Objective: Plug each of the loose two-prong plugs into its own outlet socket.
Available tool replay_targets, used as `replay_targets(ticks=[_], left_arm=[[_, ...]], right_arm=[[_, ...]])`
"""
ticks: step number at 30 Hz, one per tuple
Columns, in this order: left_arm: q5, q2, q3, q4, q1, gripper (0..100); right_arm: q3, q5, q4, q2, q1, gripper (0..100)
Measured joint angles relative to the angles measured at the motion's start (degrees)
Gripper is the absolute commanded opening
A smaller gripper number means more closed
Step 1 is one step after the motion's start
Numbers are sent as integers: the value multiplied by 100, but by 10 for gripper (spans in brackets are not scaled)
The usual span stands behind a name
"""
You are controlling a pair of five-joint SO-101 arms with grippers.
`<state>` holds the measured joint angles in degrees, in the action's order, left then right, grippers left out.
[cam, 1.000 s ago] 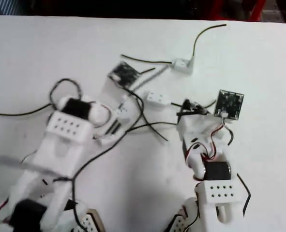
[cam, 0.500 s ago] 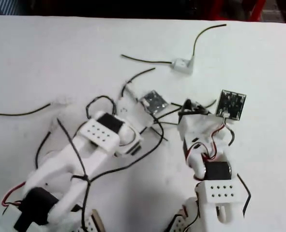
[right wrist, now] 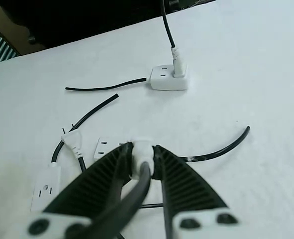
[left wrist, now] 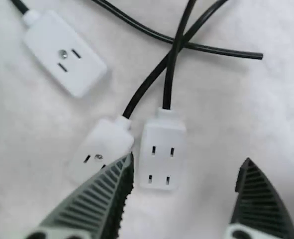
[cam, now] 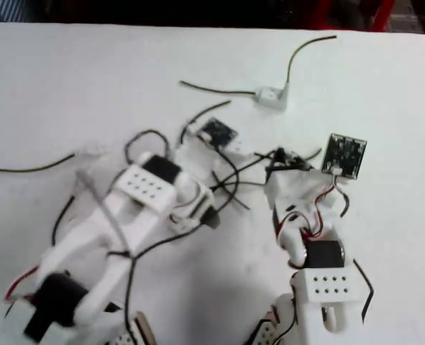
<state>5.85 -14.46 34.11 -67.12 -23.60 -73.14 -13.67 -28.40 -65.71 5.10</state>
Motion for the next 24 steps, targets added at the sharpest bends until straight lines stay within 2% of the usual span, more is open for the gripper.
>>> replay_targets(ticks=[6, 9, 15, 19, 24], left_arm=[[193, -1749, 229, -404, 993, 325], [387, -2585, 703, -413, 1662, 327], [431, -3903, 1785, -404, 2936, 327], [431, -4352, 2541, 105, 3675, 325], [431, -4440, 3385, 993, 4290, 324]], right_arm=[[79, 264, -273, 0, 141, 16], [255, 484, -774, 0, 642, 16], [290, 1231, -1363, 0, 2171, 16], [255, 1407, -1398, -9, 2927, 16], [211, 1741, -1398, 176, 3411, 16]])
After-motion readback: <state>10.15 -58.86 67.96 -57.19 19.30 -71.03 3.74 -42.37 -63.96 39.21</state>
